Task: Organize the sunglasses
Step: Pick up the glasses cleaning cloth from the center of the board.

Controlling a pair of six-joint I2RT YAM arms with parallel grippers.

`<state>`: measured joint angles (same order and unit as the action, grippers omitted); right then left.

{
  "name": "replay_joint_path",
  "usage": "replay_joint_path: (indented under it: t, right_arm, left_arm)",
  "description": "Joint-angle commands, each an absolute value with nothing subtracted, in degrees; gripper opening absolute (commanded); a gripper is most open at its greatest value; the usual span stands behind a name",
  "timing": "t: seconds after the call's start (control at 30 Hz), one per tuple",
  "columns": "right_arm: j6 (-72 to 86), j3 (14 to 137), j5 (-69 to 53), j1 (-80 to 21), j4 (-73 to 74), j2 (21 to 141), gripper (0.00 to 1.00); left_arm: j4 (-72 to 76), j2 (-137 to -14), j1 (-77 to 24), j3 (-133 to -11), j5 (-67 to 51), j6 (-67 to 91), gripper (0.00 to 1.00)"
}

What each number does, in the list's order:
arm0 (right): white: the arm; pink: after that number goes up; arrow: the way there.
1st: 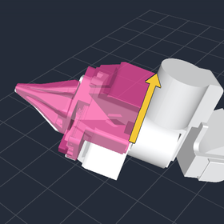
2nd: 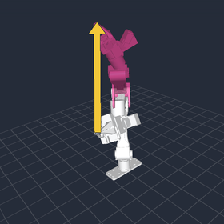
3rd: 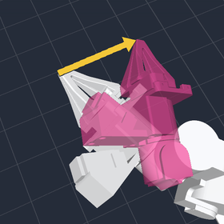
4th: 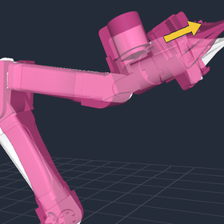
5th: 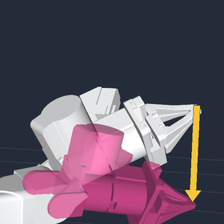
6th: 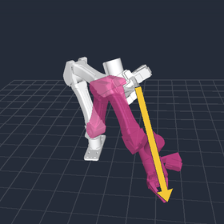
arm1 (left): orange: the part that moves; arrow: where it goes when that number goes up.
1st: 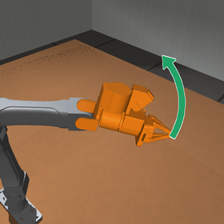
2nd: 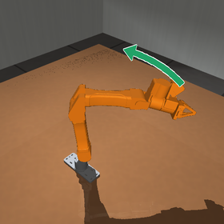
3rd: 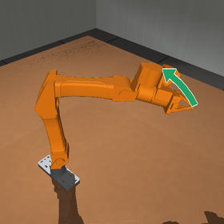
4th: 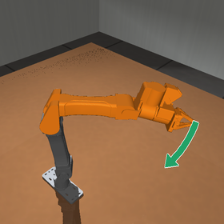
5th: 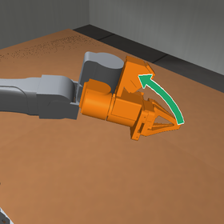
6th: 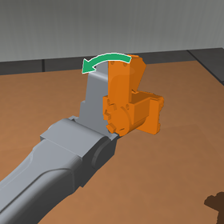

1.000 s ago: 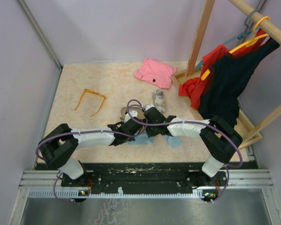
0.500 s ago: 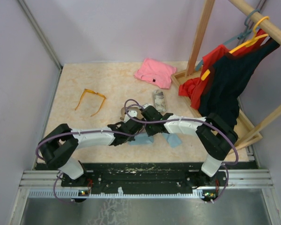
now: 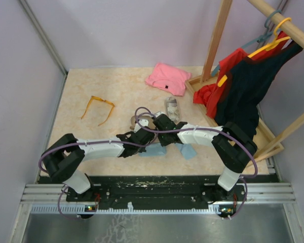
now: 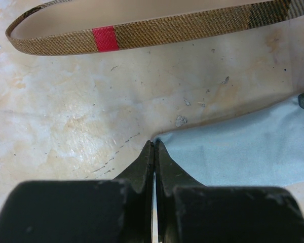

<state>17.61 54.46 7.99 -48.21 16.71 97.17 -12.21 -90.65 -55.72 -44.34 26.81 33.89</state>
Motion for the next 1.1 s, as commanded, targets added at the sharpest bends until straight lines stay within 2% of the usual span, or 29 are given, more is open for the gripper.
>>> replay_joint_path:
  t: [0.0,0.27,1.07]
  right_arm:
    - [19.0,52.7,4.4,-48.3,16.7,97.3,0.00]
    - [21.0,51.1,2.8,-48.3,9.9,91.0,0.00]
    - [21.8,56.2,10.1,-46.5,8.8,85.3,0.00]
  left_arm:
    - [-15.6,-92.2,-56.3,-42.8,21.1,34.4,0.01]
    - [-14.1,-88.1,-55.7,-44.0,21.3,33.5,0.01]
    - [-14.5,-80.9,-47.3,-51.3,22.8,26.8,0.01]
